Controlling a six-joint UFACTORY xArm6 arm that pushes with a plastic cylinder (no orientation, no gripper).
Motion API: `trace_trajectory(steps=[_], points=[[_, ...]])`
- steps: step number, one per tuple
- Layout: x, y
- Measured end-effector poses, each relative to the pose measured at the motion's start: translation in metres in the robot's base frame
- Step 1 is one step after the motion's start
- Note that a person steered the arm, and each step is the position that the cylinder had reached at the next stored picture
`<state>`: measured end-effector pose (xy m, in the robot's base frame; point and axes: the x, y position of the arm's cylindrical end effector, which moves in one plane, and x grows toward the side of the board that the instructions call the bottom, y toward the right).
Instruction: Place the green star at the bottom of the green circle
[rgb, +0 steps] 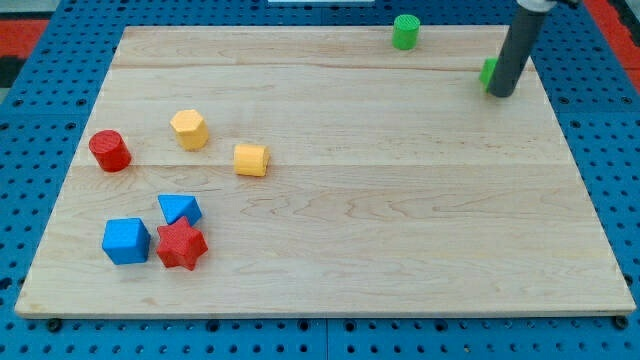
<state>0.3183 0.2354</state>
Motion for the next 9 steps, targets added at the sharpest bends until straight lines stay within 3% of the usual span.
trace_trajectory(steps=[1, 2, 3, 5, 6, 8, 9], points=[[0.004, 0.033], [-0.019, 0.044], [-0.049, -0.011], [-0.021, -0.016], [-0.022, -0.050], [-0.064, -0.106], [-0.054, -0.111]])
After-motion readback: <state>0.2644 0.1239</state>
